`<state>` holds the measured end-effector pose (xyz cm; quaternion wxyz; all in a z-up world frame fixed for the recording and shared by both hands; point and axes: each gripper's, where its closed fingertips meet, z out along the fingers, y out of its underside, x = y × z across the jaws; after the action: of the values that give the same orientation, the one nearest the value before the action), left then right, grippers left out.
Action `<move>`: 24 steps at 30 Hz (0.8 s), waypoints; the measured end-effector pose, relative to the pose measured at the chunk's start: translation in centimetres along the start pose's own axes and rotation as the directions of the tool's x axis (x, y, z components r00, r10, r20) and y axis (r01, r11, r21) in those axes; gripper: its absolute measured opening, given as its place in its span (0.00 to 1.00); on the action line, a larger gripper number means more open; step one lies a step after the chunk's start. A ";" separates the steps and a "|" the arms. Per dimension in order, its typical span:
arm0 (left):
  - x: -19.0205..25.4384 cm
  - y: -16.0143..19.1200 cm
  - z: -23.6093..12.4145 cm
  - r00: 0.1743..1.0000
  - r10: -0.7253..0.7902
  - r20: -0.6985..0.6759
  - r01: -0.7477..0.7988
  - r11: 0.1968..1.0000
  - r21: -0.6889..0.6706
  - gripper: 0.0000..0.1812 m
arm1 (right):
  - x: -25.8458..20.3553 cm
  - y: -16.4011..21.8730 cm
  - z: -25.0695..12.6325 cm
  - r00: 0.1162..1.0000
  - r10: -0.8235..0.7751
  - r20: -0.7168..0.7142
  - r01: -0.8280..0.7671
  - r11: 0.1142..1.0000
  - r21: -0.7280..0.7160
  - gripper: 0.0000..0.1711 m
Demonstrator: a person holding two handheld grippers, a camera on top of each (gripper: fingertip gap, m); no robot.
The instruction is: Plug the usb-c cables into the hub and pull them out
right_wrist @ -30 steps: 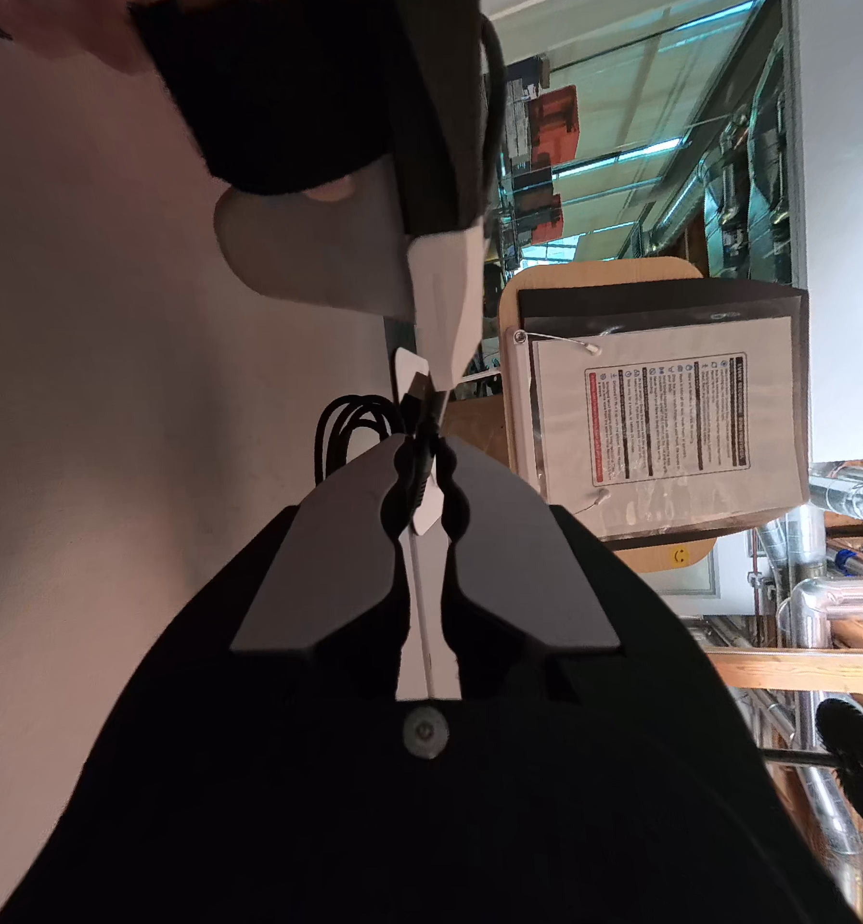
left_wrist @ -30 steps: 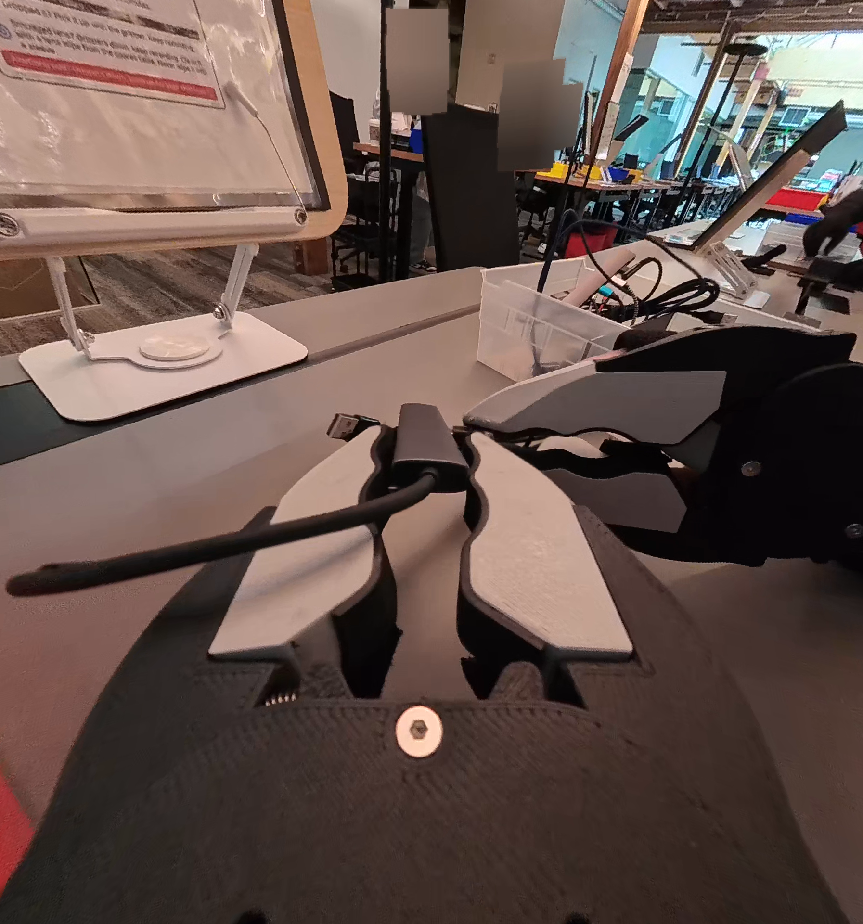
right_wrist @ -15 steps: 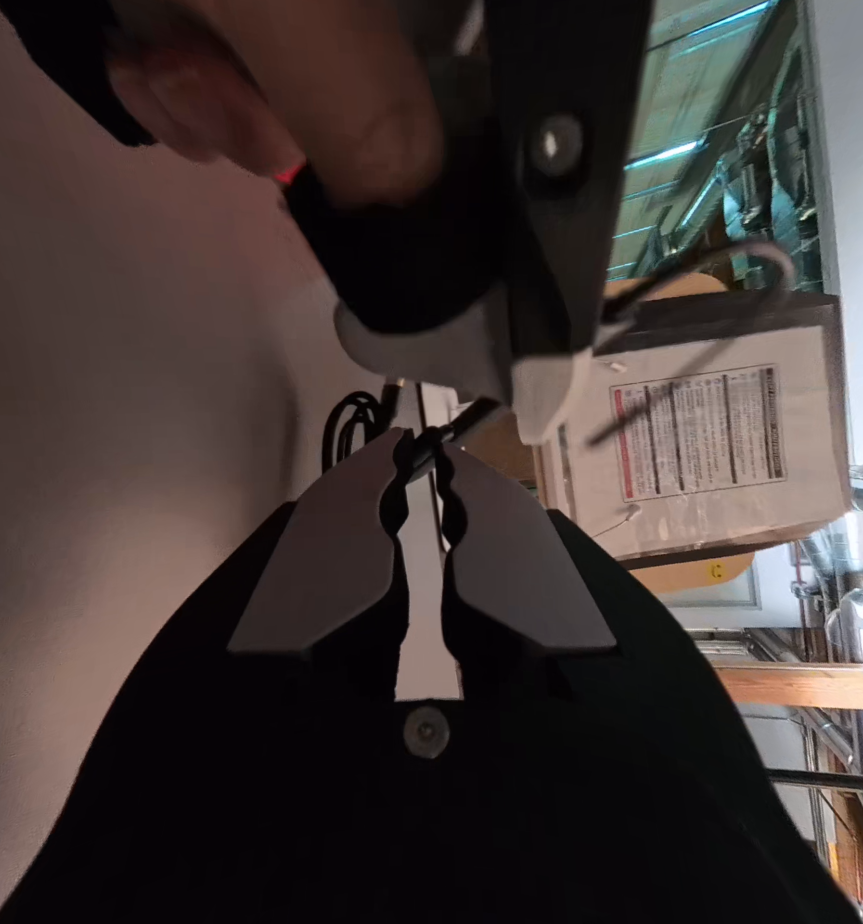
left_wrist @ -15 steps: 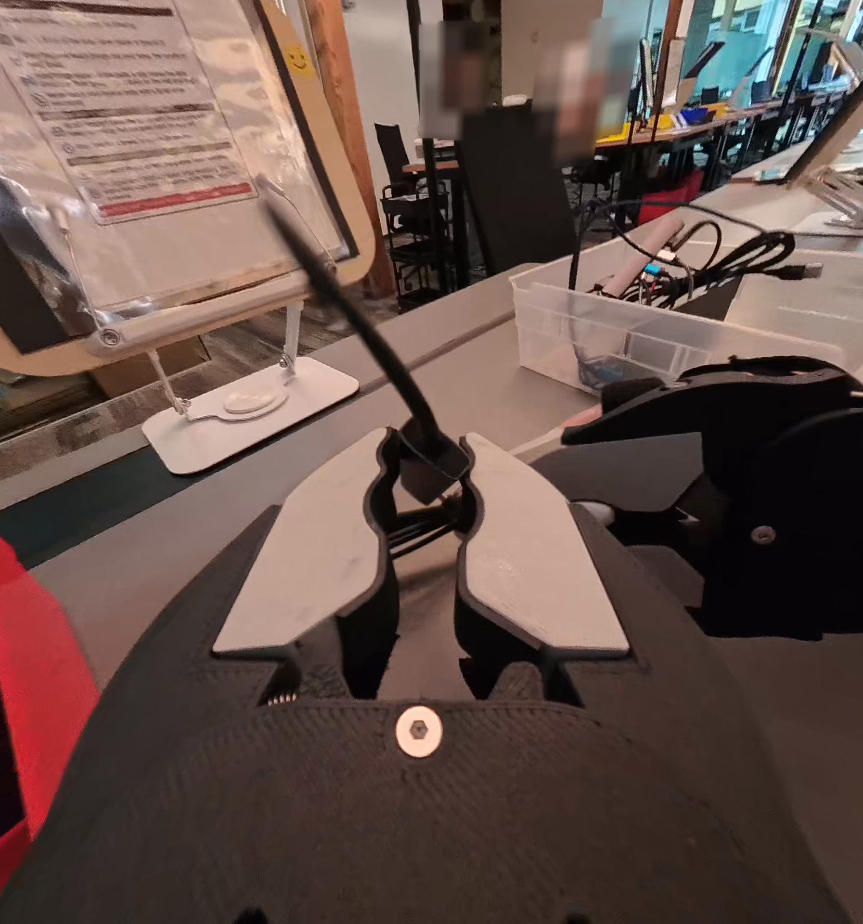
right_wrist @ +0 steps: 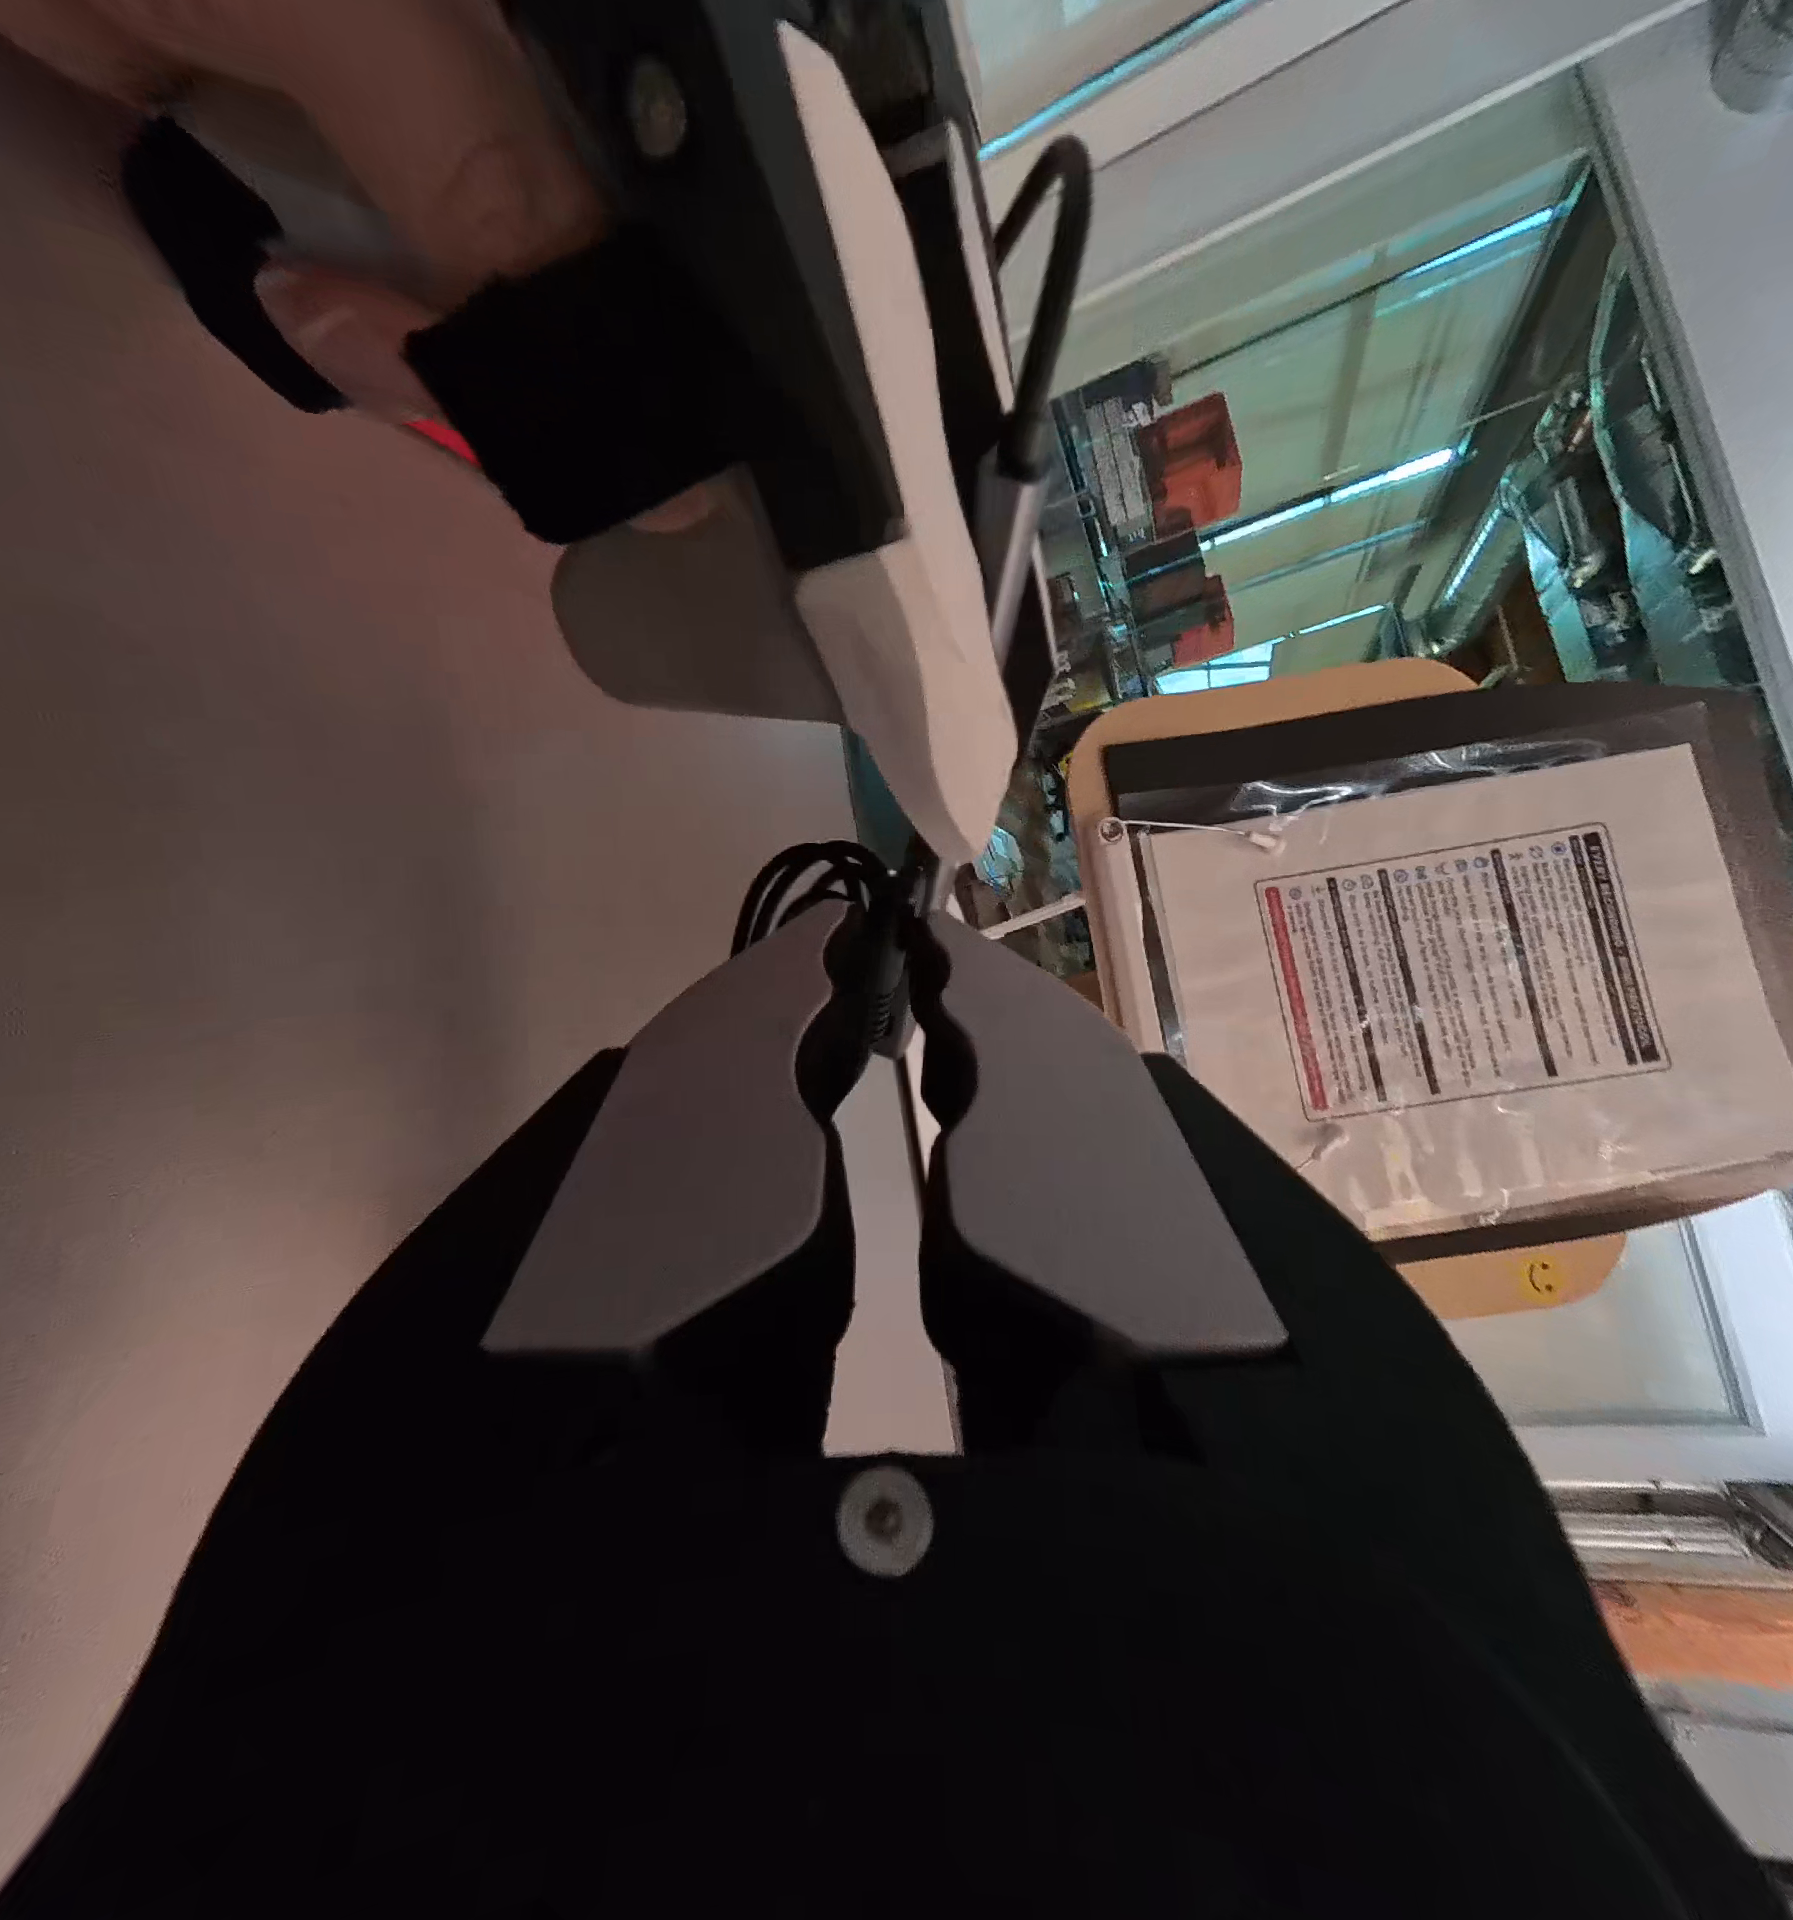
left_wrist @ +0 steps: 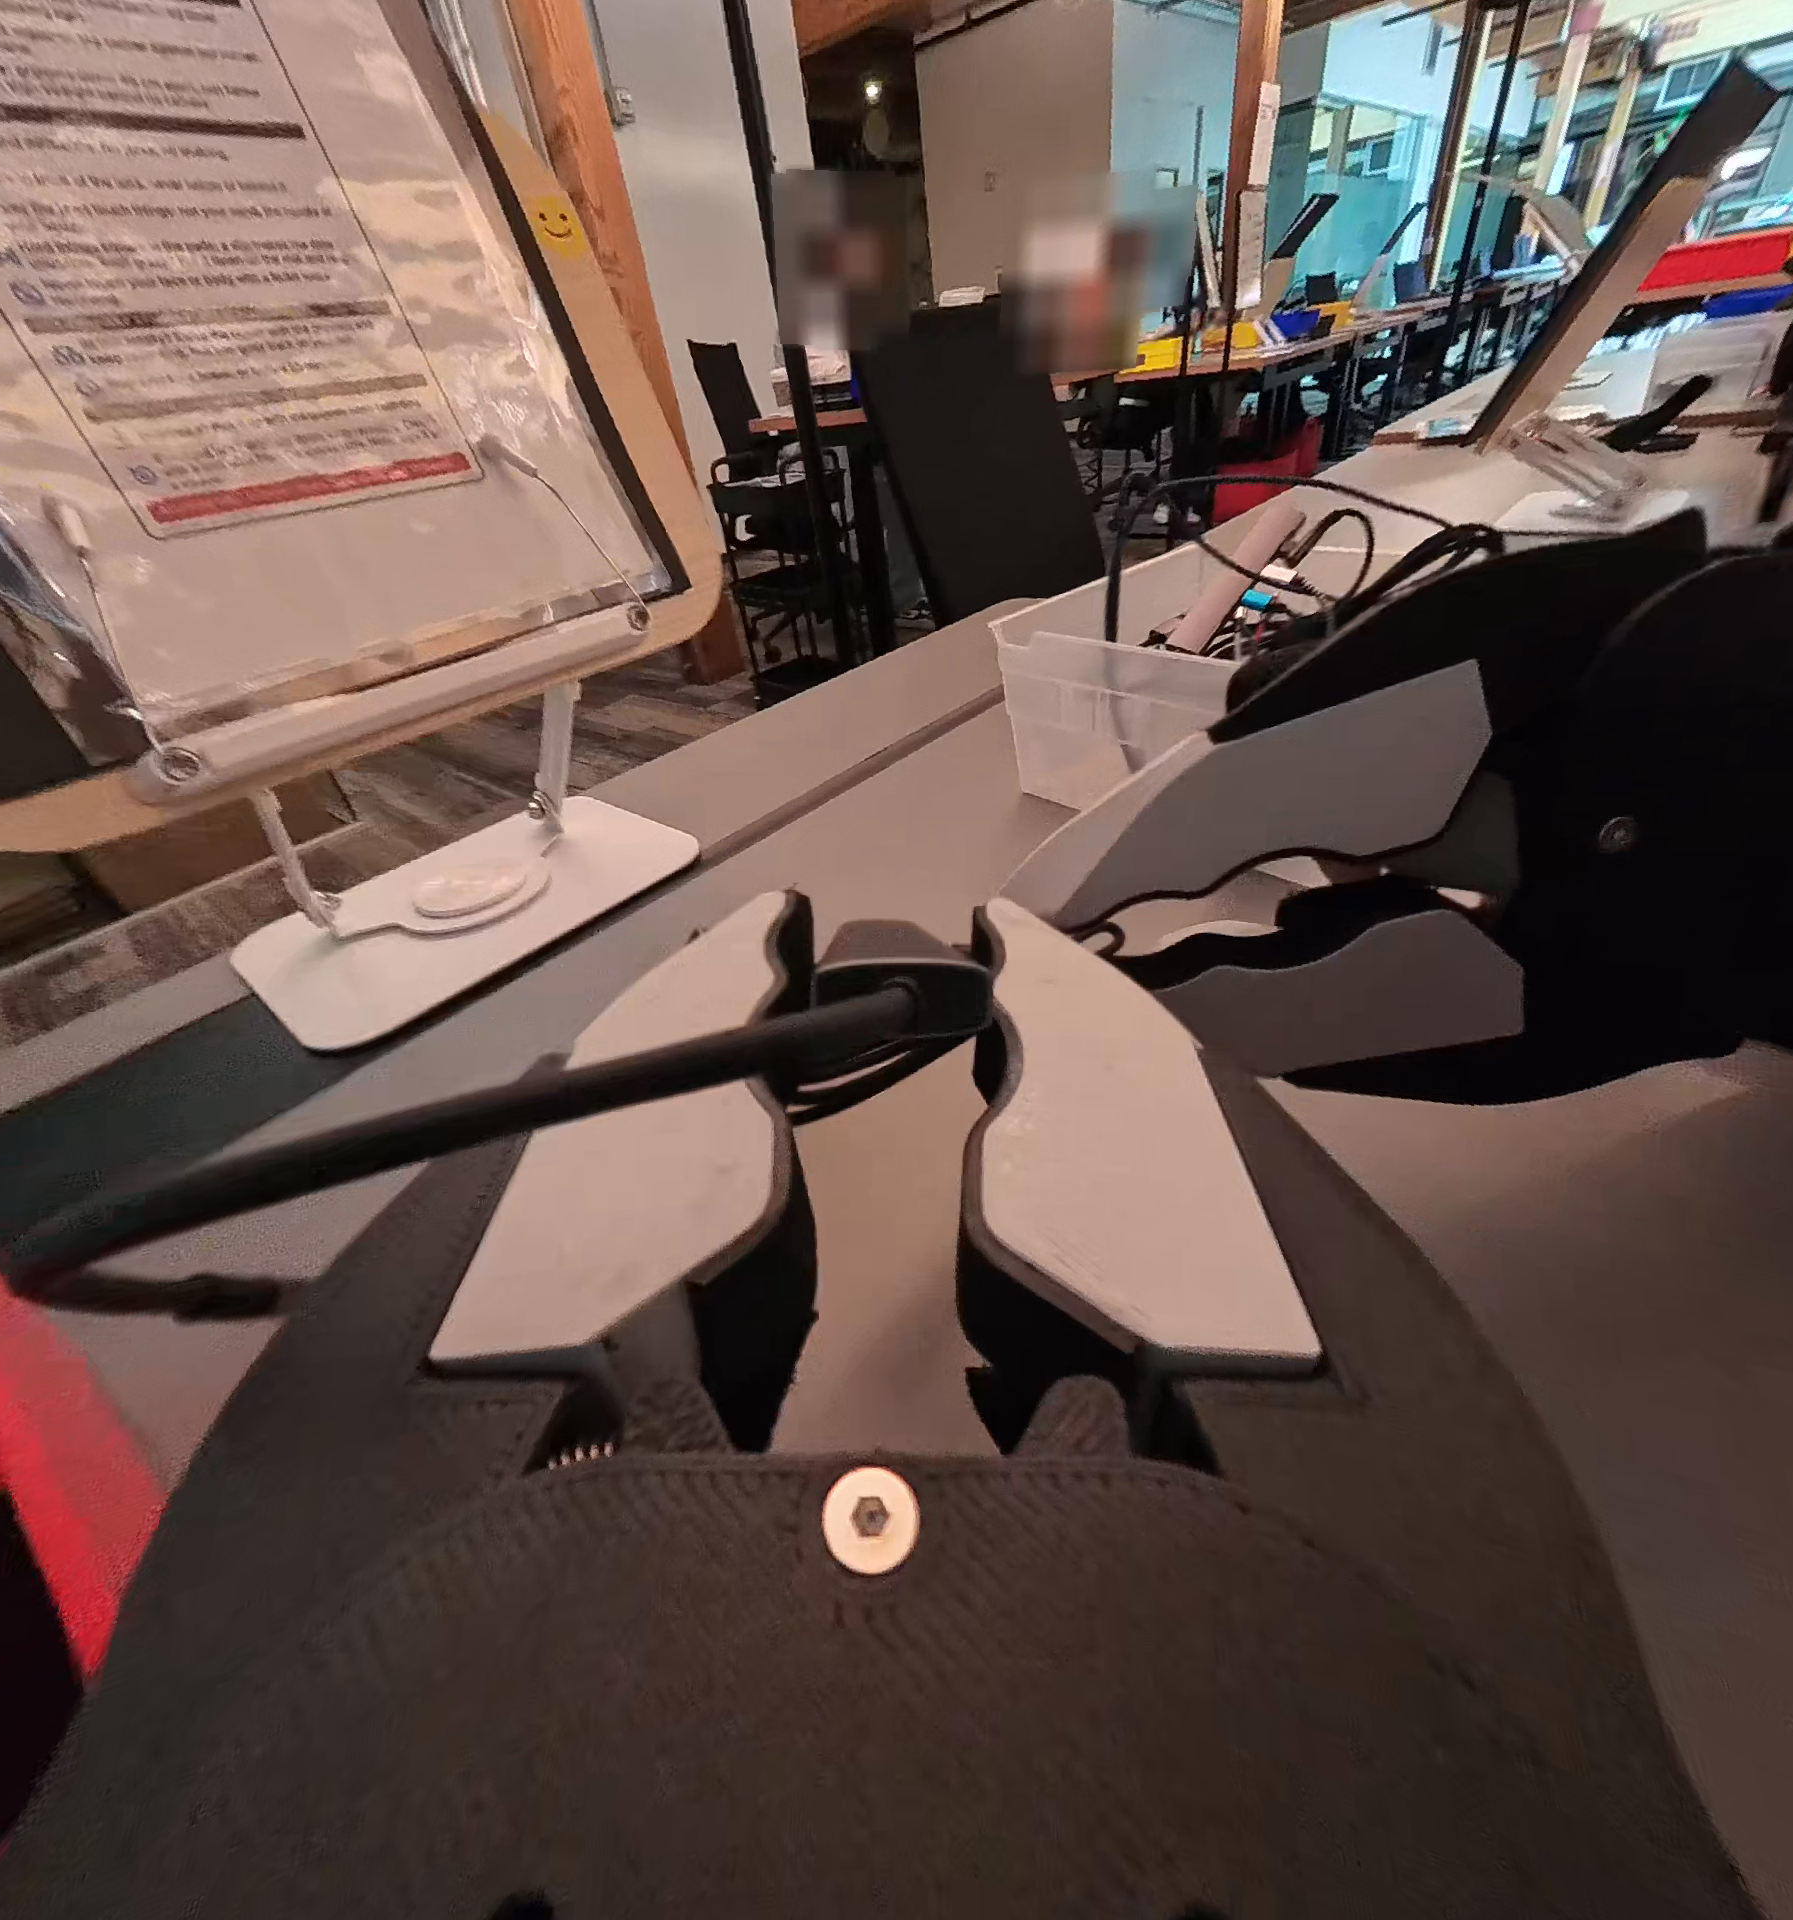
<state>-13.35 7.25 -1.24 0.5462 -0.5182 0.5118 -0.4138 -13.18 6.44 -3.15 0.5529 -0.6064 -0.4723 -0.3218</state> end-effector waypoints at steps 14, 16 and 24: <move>-0.9 1.4 0.4 0.918 -0.396 0.001 0.396 0.918 -0.037 0.13 | 0.4 0.2 0.3 0.997 0.000 -0.079 -0.002 1.000 -0.026 0.05; -0.8 1.4 0.5 0.917 -0.399 0.004 0.399 0.916 -0.039 0.13 | 0.3 0.2 0.3 0.997 0.011 -0.073 -0.012 1.000 -0.009 0.05; -0.8 1.5 0.4 0.916 -0.400 -0.003 0.400 0.916 -0.046 0.13 | 0.0 0.1 0.3 0.997 0.065 -0.031 -0.064 0.997 0.043 0.05</move>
<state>-13.14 8.26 -2.62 0.4354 -0.6211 0.4075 -0.5085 -13.12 6.71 -3.22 0.5831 -0.6045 -0.4499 -0.3036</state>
